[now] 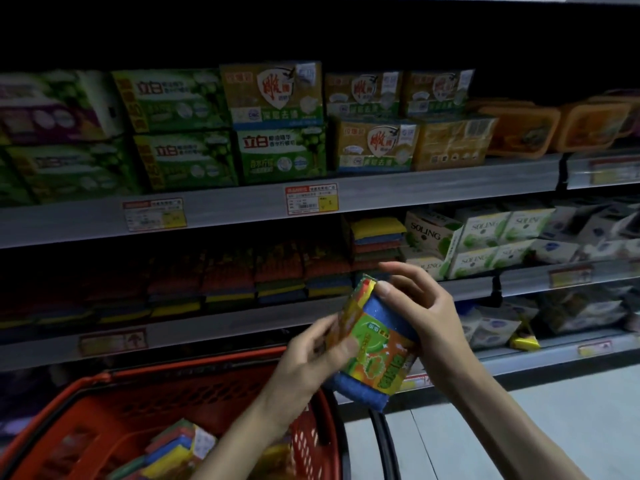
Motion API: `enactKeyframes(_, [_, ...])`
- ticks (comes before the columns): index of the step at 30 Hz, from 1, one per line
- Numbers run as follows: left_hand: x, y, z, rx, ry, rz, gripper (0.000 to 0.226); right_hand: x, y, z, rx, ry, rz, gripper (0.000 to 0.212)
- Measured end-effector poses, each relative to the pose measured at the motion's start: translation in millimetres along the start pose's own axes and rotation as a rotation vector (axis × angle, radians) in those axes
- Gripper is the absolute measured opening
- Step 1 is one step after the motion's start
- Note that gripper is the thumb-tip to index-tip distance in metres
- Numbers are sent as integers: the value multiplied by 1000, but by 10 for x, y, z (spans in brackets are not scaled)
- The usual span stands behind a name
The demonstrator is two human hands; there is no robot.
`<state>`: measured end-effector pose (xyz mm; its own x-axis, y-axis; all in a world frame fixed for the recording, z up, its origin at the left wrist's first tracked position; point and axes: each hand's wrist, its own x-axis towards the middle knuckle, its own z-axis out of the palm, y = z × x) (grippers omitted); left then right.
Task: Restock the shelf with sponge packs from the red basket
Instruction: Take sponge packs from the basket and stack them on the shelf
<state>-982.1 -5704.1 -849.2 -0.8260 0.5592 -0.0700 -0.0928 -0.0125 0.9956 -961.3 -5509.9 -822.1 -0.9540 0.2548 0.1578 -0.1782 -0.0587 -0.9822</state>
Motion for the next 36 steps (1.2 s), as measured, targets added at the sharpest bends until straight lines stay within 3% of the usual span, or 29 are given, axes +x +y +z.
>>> enactKeyframes(9, [-219, 56, -355, 292, 141, 152, 68, -102, 21, 170, 63, -102, 106, 41])
enactKeyframes(16, [-172, 68, -354, -81, 335, 56, 71, -143, 84, 263, 222, -77, 179, 66])
enactKeyframes(21, [-124, 152, -291, -248, 442, 6, 64, -328, 104, 413, 85, -131, 177, 66])
enactKeyframes(24, [-111, 214, -237, -261, 430, 2, 59, -367, 114, 482, 93, -145, 156, 62])
enactKeyframes(30, [-178, 177, -327, -170, 294, -25, 63, -181, 57, 392, 183, 9, 162, 63])
enactKeyframes(34, [-260, 151, -384, -279, 207, -51, 61, -165, 30, 354, 97, -38, 155, 34])
enactKeyframes(36, [-310, 131, -371, -330, 181, -57, 70, -203, 50, 404, 45, 3, 113, 24])
